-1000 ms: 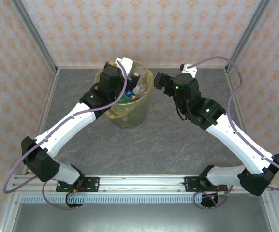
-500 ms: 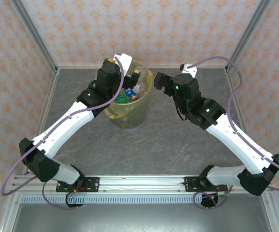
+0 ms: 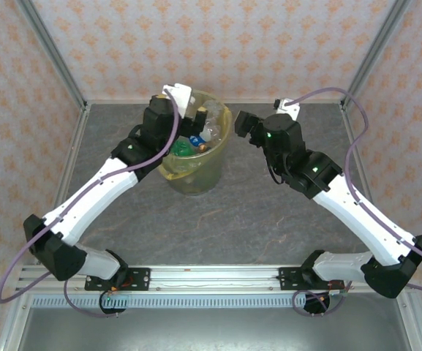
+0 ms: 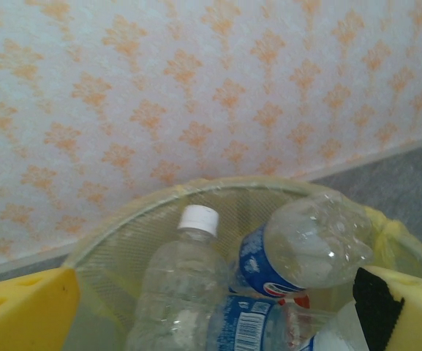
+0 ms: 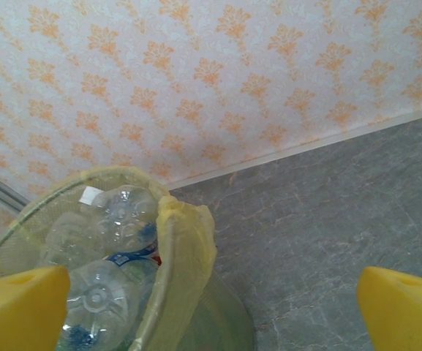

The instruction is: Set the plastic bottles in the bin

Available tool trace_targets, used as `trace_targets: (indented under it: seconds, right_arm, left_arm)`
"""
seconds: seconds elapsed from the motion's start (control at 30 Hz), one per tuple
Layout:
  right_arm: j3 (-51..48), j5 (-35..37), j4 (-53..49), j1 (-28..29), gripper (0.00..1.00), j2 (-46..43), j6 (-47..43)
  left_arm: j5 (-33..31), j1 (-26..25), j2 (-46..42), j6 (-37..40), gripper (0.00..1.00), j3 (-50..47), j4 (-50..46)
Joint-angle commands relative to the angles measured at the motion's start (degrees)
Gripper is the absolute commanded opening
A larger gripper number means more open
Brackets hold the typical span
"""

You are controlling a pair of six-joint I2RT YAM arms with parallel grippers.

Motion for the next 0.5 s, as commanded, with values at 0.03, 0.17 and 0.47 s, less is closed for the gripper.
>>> trace_targets:
  seconds: [0.03,0.17,0.47]
  right_arm:
    - [-3.6,5.0,2.6,-0.5,1.00,-3.4,-0.2]
    - [-8.7,9.0,5.1,-1.1,1.00,-5.7,-0.8]
    - [-27.3,17.4,17.4,-5.8,1.00,-12.9,-6.3]
  left_arm:
    - [-7.5,2.9,-8.7,-7.5,0.99,-1.7,0.5]
    - [-14.6,6.4,-15.3,-11.5,0.99,-6.5,-0.5]
    - [-28.8,16.2,-31.6,-19.6,0.99,-29.9,-2.7]
